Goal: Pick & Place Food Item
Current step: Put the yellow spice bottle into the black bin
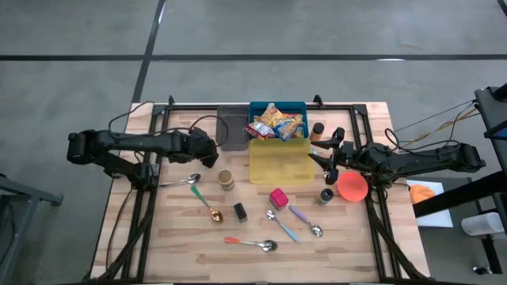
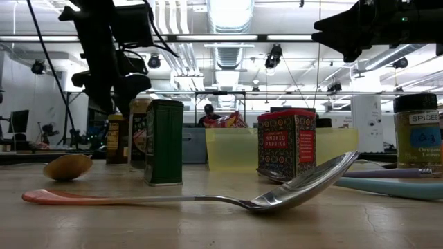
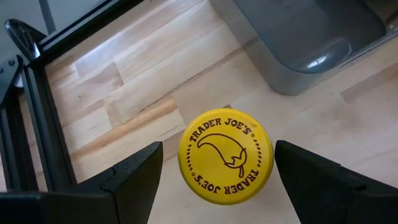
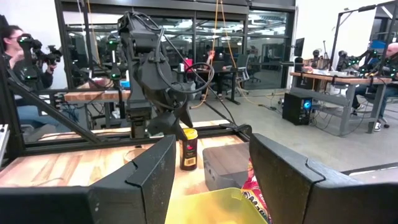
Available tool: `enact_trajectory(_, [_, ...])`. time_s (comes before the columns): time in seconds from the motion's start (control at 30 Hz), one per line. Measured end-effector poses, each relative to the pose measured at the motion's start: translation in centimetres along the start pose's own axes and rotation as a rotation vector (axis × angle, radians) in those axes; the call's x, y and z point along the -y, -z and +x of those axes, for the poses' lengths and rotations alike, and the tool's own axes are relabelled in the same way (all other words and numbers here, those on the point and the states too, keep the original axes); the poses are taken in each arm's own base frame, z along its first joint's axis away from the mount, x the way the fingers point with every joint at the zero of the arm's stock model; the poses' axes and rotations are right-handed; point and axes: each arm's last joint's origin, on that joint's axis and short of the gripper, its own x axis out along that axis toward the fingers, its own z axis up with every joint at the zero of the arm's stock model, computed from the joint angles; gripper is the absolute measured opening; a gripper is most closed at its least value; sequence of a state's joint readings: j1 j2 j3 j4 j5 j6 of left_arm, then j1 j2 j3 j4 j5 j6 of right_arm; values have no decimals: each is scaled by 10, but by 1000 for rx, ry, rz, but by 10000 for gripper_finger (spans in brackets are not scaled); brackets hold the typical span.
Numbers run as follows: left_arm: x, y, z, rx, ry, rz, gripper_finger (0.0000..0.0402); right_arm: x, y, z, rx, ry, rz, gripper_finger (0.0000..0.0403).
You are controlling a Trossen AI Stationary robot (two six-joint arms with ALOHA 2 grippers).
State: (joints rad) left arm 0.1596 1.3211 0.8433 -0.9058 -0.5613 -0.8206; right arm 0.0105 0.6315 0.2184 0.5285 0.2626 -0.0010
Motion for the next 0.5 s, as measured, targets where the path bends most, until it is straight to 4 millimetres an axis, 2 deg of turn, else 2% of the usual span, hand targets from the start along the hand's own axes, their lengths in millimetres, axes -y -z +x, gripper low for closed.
enact_trajectory(0.3, [-1,-2,2,-1,9,-65,311,0,0,0,0,0,0,203])
enact_trajectory(0.5, [-2,5,15,-1,31,-95,311,0,0,0,0,0,0,203])
